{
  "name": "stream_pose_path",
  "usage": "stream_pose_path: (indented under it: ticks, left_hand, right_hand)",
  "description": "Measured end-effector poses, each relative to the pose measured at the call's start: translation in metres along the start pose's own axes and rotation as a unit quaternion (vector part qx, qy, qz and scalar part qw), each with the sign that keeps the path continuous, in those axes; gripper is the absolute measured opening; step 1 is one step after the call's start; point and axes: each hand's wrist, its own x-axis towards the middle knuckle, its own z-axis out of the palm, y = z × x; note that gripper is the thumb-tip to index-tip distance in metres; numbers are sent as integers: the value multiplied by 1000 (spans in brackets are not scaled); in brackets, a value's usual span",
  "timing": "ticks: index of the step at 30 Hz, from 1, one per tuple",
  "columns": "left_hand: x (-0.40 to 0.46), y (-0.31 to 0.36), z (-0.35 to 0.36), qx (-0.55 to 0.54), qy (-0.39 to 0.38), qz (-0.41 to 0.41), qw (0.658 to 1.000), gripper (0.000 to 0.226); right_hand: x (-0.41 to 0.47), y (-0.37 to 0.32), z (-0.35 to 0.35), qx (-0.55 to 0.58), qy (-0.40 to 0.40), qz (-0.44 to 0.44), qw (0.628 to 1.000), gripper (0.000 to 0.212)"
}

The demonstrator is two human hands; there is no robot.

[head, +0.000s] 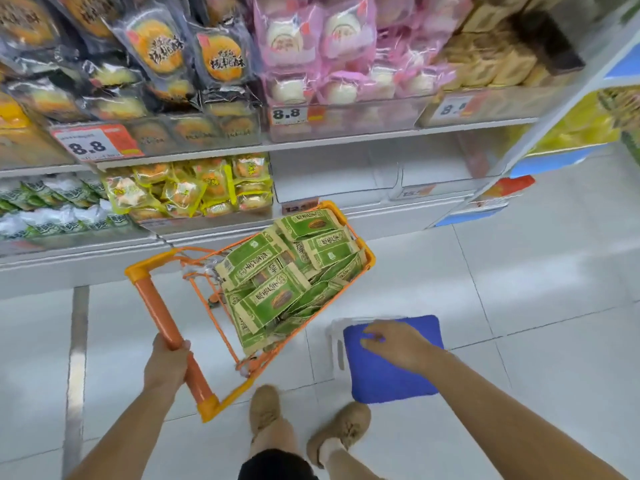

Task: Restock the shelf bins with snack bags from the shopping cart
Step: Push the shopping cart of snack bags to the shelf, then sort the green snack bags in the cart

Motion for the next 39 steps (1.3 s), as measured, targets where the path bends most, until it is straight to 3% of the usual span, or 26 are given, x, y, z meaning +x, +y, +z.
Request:
stream_pose_path:
  ticks: [13, 17, 24, 27, 29, 30, 32, 34, 36, 39]
  left_hand:
    - [-5, 82, 44, 95, 6, 75, 993, 40]
    - [-16, 95, 62, 117, 66, 86, 987, 46]
    - [-27, 100, 98, 3, 209, 77, 975, 45]
    - [-17, 103, 119, 19, 330, 102, 938, 41]
    - [-12, 114, 137, 65, 413, 174, 892, 42]
    - [-9, 122, 149, 84, 418, 227, 876, 42]
    - [2, 146, 179, 110, 332, 326, 878, 47]
    - [12, 169, 209, 156, 183, 377, 895, 66]
    - [27, 185, 228, 218, 100, 379, 894, 86]
    - [56, 192, 239, 311, 50, 363, 877, 102]
  right_hand:
    - [58, 2, -105, -81, 20, 14, 996, 29]
    - [68, 0, -142, -141, 32, -1, 989, 28]
    - [138, 4, -196, -199, 136, -90, 966, 38]
    - [196, -7, -209, -241, 158, -221, 932, 60]
    - [234, -19, -214, -272, 128, -279, 912, 82]
    - [249, -22, -212, -293, 120, -297, 901, 93]
    - [270, -26, -205, -317, 102, -329, 884, 103]
    - [286, -27, -199, -317, 90, -347, 878, 100]
    - [296, -29, -196, -299, 73, -353, 884, 97]
    - [303, -31, -194, -275, 61, -386, 878, 103]
